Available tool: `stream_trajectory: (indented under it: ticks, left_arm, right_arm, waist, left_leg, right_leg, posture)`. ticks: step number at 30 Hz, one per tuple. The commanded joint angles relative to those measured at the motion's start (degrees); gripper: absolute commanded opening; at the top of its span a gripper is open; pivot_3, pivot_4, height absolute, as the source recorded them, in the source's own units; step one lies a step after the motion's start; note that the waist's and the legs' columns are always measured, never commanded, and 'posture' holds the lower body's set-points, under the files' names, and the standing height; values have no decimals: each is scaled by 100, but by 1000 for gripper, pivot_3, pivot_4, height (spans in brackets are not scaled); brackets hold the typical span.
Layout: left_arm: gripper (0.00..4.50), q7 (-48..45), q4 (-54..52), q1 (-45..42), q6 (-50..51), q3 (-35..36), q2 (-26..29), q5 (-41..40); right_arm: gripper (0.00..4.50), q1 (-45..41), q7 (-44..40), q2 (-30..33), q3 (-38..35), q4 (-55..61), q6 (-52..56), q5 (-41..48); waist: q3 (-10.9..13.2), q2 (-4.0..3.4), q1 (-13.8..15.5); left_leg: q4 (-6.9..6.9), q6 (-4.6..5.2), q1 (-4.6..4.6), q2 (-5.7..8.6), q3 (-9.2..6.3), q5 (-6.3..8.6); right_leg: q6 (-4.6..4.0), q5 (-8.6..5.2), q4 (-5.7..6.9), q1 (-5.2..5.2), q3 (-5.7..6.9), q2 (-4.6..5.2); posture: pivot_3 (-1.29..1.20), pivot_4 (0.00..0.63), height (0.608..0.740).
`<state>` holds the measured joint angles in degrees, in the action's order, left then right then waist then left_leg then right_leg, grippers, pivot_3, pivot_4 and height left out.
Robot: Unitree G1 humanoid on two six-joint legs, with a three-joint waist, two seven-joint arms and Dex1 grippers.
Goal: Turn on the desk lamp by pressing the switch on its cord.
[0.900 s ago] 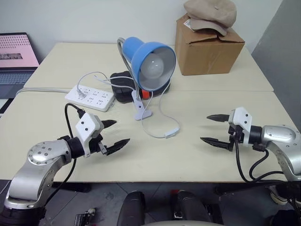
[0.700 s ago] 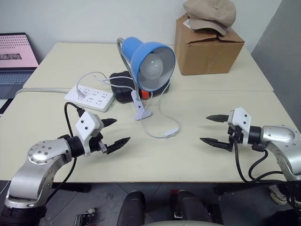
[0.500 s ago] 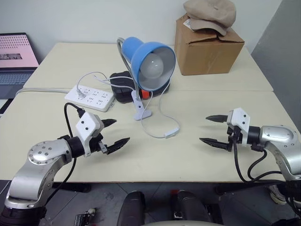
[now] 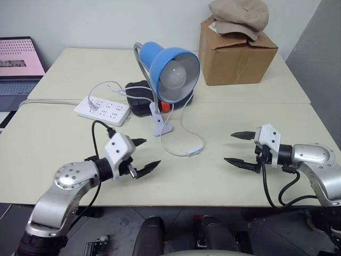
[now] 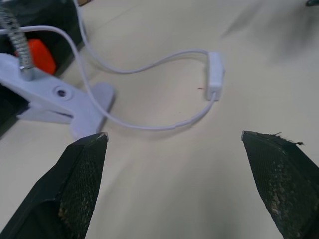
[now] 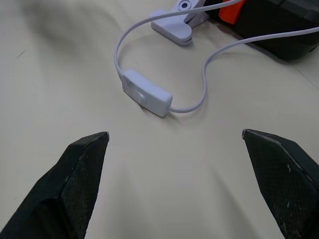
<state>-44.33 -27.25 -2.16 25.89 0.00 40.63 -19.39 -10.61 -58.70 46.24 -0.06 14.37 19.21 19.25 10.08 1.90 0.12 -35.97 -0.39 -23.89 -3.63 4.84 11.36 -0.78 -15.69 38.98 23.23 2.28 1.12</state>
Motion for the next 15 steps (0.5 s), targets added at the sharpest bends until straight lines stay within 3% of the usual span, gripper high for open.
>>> stream_trajectory:
  ticks: [1, 9, 15]
  left_arm:
    - [4491, 70, 89, -384, -215, -581, -254, 356]
    - [4491, -74, 1244, -1505, -545, -1692, -995, 1036]
    - [4491, -133, 2143, -1970, -928, -2063, -1232, 1496]
  right_arm:
    - [4500, 111, -24, 227, -265, 556, 443, 292]
    - [4500, 599, 154, 463, -588, 1456, 1127, 694]
    - [4500, 1086, 436, 453, -852, 1953, 1312, 757]
  waist:
    - [0, 0, 5]
    - [-1, 3, 41]
    - [-1, 3, 25]
  left_leg:
    - [0, 0, -1, 0, 0, 0]
    - [-4, 1, -1, 4, -2, 0]
    - [-4, 1, -2, 4, -4, 0]
  right_leg:
    - [0, 0, 0, 0, 0, 0]
    - [4, 2, -1, -2, -1, -3]
    - [4, 2, 0, -2, -1, -6]
  posture:
    - [0, 150, 740]
    - [0, 150, 740]
    - [0, 150, 740]
